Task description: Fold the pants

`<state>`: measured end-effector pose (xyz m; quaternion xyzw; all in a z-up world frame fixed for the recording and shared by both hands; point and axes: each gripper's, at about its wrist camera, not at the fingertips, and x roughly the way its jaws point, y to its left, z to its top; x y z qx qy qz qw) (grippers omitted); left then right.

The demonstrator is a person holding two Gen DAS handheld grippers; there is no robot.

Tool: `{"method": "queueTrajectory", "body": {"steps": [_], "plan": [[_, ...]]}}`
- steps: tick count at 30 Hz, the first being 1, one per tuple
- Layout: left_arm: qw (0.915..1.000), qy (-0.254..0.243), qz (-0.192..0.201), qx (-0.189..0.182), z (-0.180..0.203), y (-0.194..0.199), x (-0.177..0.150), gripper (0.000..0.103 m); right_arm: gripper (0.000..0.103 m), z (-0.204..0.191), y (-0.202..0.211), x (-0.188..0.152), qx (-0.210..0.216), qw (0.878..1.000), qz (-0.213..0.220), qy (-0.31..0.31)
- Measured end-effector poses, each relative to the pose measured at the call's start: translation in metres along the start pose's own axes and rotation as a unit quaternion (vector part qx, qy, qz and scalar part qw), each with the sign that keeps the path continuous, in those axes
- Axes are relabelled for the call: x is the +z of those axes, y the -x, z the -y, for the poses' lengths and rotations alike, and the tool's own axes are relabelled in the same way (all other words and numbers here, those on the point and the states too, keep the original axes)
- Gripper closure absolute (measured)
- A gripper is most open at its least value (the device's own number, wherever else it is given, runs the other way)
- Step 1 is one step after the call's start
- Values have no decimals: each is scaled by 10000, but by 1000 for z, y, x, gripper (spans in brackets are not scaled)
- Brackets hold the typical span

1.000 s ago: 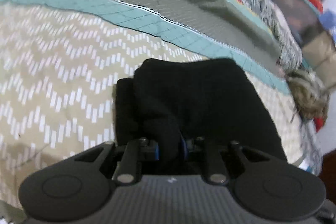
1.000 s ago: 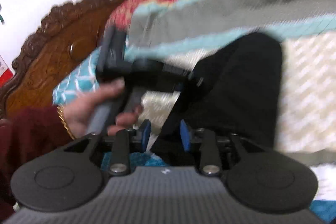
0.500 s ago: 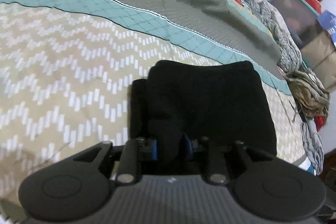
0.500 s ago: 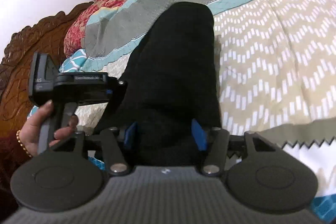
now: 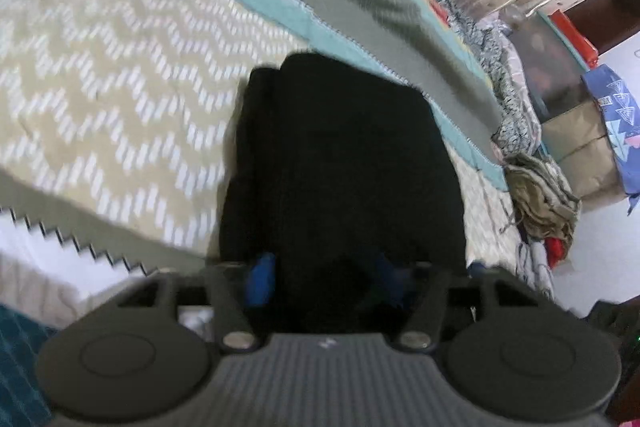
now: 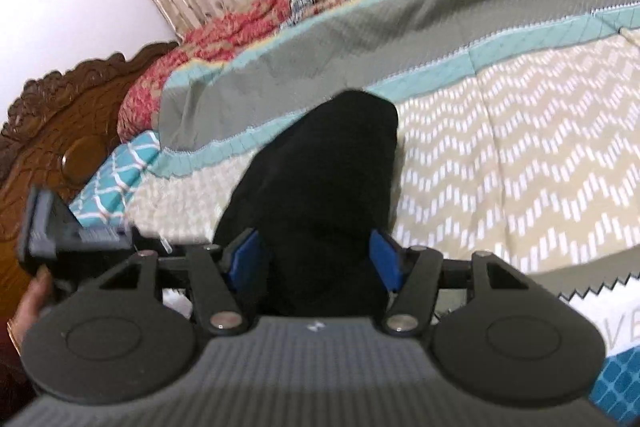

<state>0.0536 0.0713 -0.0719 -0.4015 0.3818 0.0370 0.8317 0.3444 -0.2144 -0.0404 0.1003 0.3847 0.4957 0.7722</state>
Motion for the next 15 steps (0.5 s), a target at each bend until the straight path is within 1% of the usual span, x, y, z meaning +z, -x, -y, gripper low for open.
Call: {"method": "queueTrajectory", "body": {"steps": [1,2,4,5,6,7,8,10,11,13,14,15], "plan": [[10000,2,-33,34,-1,-1,-1,87,41,-1,-4,1,-17,10000,-3,16],[10000,52,-33,-19,-3,1,-2,89,42,-2,-7,2,-51,10000,-40,15],[9999,79,23,-116,-4,13,-4,90,47,-5,-12,1,35,9998,-182,52],[9999,38,50,-114,-4,20,-5,90,47,-8,-16,-2,-17,9993,-319,176],[10000,21,51,-84,-6,24,-6,90,48,-11,-23,-8,-226,9976,-544,355],[10000,18,13,-19,-8,26,-8,90,46,-10,-32,-16,-434,9949,-776,478],[9999,8,-73,76,-11,23,-13,90,45,-2,-40,-24,-418,9942,-917,365],[9993,-37,-202,308,-19,10,-20,90,33,16,-48,-35,-304,9939,-1048,-155],[9995,46,-171,280,-25,4,-24,89,32,21,-50,-37,-232,9939,-1037,-287],[9995,237,-91,173,-29,3,-24,87,32,17,-49,-35,-266,9942,-1023,-176],[9995,254,-98,141,-28,5,-21,86,32,14,-48,-32,-287,9945,-1007,-99],[9996,222,-107,113,-27,8,-20,82,32,11,-45,-30,-283,9947,-984,-53]]}}
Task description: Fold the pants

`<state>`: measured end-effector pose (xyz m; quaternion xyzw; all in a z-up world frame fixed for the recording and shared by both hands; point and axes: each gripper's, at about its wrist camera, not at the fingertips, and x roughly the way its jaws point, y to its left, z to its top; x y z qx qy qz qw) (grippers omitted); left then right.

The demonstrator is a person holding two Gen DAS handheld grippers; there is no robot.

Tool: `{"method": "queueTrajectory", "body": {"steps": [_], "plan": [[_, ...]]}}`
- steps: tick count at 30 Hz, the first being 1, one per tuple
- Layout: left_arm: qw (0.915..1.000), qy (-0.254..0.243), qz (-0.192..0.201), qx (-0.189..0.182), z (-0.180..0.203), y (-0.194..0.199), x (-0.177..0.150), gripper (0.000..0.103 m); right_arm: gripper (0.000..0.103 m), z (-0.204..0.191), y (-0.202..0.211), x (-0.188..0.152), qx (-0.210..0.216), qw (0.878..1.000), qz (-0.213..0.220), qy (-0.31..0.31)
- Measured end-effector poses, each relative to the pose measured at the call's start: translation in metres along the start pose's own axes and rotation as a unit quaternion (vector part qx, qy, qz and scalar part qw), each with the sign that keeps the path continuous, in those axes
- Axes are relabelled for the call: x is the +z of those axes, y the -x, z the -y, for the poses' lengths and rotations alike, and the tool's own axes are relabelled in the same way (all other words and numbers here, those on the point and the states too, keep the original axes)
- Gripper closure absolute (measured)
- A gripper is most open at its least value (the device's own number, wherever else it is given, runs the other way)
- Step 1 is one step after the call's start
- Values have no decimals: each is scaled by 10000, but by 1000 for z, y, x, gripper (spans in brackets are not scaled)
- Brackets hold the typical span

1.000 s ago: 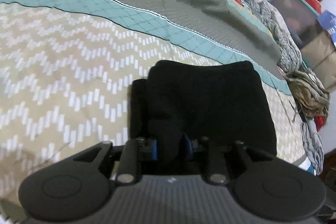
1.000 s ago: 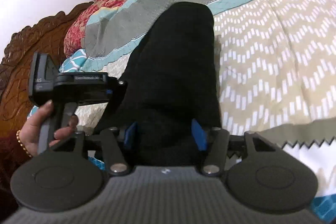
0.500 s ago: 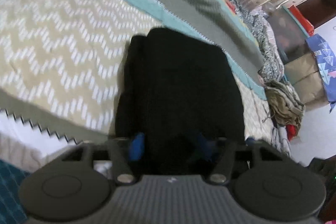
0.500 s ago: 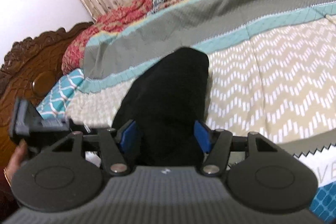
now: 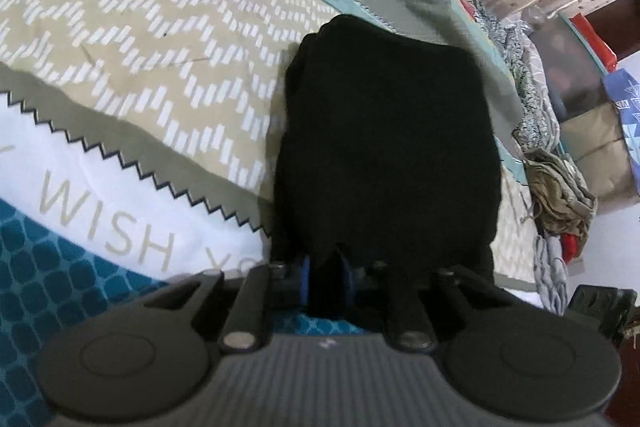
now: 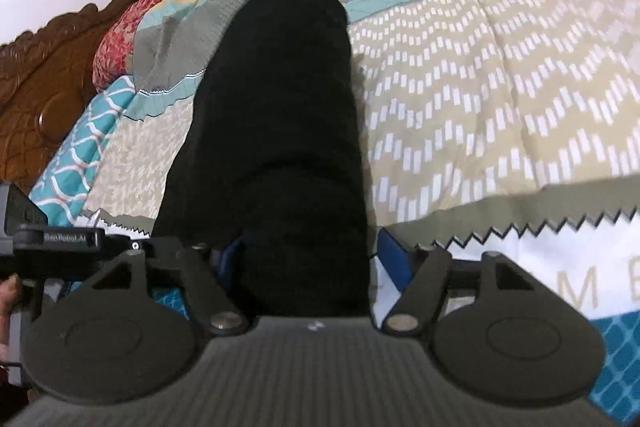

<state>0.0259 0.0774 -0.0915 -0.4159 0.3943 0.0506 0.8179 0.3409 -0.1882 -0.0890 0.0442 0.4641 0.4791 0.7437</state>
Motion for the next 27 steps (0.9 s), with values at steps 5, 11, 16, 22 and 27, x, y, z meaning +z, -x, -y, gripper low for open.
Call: {"method": "queueTrajectory", "body": {"steps": [5,11,16,22,27], "plan": [[9972,-385,609,223,8,36,11,39,31,6,30,1,171,9991,374,-78],[9950,-246,961,-100,2,36,34,4,25,32,46,20,384,9960,665,-454],[9975,-150,599,-340,1,0,46,4,24,49,33,33,644,9927,492,-892],[9974,-74,270,-669,-6,-32,39,3,17,44,1,40,899,9927,124,-798],[9940,-442,146,-994,17,-61,22,50,31,50,-34,36,1586,9741,-398,-1563]]}}
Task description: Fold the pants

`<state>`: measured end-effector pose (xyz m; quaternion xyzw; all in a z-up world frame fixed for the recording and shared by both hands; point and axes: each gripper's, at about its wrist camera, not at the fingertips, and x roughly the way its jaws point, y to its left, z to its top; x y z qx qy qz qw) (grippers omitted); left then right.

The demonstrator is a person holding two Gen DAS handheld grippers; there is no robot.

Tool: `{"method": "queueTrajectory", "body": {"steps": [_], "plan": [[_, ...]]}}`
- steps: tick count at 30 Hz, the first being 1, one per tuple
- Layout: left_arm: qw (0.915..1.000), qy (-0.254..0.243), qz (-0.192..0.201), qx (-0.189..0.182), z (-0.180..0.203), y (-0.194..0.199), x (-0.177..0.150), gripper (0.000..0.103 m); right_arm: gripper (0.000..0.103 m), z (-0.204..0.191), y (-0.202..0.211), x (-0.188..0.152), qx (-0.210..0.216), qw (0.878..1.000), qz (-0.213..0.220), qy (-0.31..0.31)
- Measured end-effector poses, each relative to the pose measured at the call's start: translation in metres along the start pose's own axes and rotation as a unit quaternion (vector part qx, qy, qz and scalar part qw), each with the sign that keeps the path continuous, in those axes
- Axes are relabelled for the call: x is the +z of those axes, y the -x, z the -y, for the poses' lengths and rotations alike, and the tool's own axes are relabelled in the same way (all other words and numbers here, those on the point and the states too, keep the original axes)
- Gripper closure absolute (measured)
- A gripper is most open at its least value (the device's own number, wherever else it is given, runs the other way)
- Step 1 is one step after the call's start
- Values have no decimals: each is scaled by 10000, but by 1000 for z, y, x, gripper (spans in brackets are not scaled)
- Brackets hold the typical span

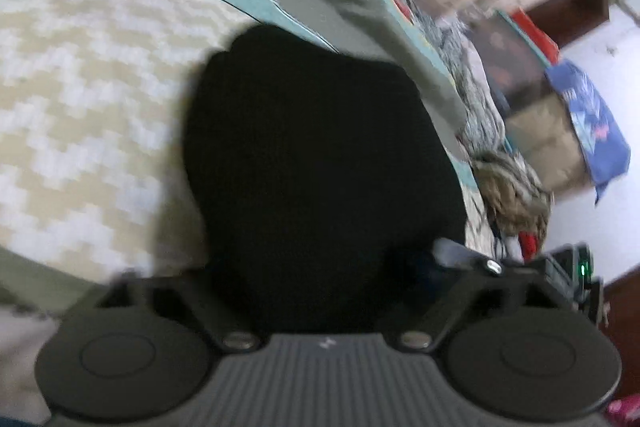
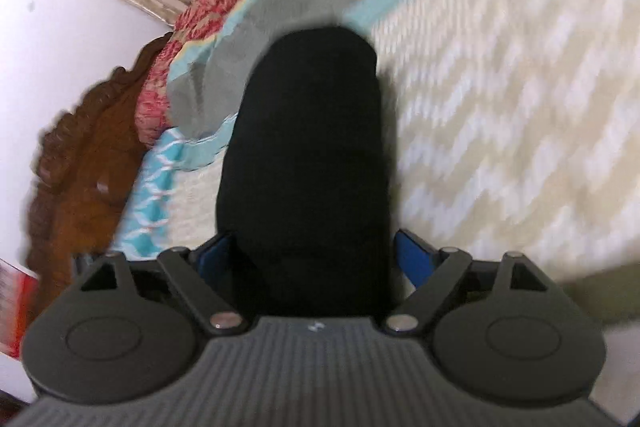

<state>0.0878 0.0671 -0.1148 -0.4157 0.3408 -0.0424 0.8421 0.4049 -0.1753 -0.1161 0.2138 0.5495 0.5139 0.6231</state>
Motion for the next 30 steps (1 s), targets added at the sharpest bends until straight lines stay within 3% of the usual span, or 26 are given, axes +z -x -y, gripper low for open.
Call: {"method": "queueTrajectory", "body": {"steps": [1,2,6,9,13,17,20,21,24,28,30], "plan": [[9997,210,-18,-113,1,-3,2,64,40,-6,0,1,-10,10000,0,89],[9987,429,57,-260,5,-2,8,71,44,-14,4,3,12,9998,33,209],[9963,-251,506,-652,50,7,45,73,47,-42,38,33,466,9937,726,722],[9891,-938,864,-730,87,-4,89,73,47,-65,58,72,564,9793,1326,1422],[9829,-1426,1037,-533,108,-49,146,72,46,-59,59,121,373,9689,1802,1657],[9813,-1720,843,172,100,-121,176,71,46,-10,32,156,-12,9742,1932,1169],[9859,-1405,323,845,64,-179,184,70,46,34,-4,163,-527,9826,1693,551],[9865,-1286,250,981,54,-191,182,59,45,49,-13,160,-742,9822,1683,389],[9898,-1107,552,700,42,-190,174,53,42,57,-9,149,-421,9797,1913,428],[9893,-910,599,975,52,-170,171,49,37,44,4,140,-581,9772,1963,567],[9866,-846,770,1167,63,-145,163,50,35,27,20,129,-857,9701,2135,778]]}}
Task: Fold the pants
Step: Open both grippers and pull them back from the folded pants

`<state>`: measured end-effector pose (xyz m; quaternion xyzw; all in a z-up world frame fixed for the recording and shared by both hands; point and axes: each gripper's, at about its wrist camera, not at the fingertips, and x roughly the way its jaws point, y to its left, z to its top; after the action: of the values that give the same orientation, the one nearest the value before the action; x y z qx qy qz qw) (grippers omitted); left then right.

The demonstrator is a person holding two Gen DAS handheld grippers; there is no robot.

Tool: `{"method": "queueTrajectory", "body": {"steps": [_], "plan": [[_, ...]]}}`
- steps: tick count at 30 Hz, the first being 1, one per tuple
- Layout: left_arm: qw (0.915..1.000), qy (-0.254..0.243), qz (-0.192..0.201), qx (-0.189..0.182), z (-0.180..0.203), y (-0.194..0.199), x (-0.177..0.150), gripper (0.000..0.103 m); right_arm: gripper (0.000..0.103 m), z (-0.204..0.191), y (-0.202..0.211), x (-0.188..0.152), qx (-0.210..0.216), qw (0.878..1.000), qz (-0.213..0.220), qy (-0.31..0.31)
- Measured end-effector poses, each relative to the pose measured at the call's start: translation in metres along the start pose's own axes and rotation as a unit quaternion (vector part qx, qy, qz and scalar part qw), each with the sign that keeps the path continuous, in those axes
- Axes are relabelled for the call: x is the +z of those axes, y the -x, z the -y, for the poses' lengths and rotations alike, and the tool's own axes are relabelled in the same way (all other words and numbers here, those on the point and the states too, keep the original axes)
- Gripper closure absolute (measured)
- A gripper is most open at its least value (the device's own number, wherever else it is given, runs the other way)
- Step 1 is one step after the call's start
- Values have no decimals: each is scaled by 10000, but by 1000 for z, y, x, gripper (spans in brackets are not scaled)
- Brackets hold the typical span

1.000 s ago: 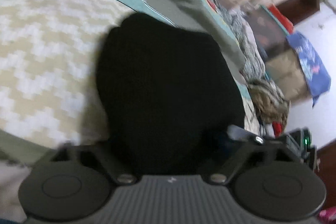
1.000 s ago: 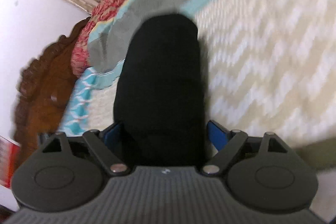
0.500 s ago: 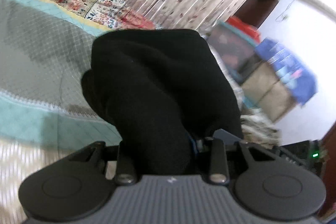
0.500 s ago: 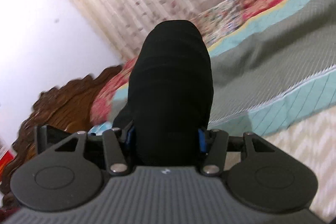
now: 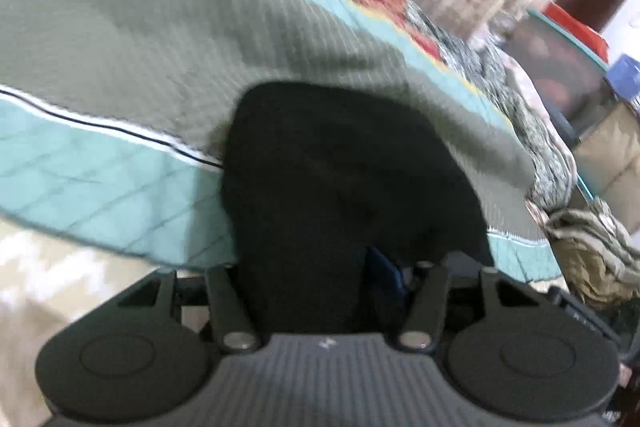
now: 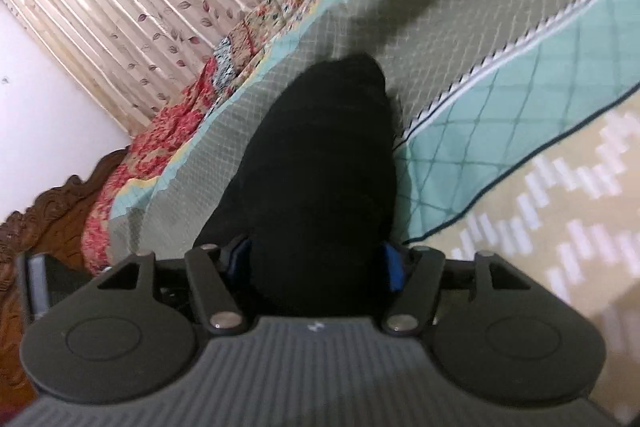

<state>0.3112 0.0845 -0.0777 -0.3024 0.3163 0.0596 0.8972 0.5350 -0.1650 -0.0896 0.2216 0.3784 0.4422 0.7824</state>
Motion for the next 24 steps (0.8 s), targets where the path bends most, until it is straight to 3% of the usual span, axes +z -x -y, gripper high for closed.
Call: {"method": "queueTrajectory", "body": {"steps": [5,9,10,13,14,21,24], "plan": [[9980,-363,137,506,21,79,-29,43,34,-16,57,-26,-446,9974,164,537],[9955,-567,97,751,37,141,-70,20,34,-31,116,-64,-594,9971,-55,467],[9949,-608,100,801,41,156,-82,19,34,-37,135,-76,-629,9968,-132,467],[9932,-640,66,969,49,195,-110,8,31,-53,163,-103,-636,9965,-317,438],[9929,-632,79,1005,52,208,-118,0,31,-60,167,-109,-654,9963,-383,410],[9837,-852,238,1567,81,275,-161,0,28,-103,194,-144,-565,9949,-732,411],[9797,-961,313,1731,89,292,-175,0,18,-123,208,-150,-494,9948,-594,669]]}}
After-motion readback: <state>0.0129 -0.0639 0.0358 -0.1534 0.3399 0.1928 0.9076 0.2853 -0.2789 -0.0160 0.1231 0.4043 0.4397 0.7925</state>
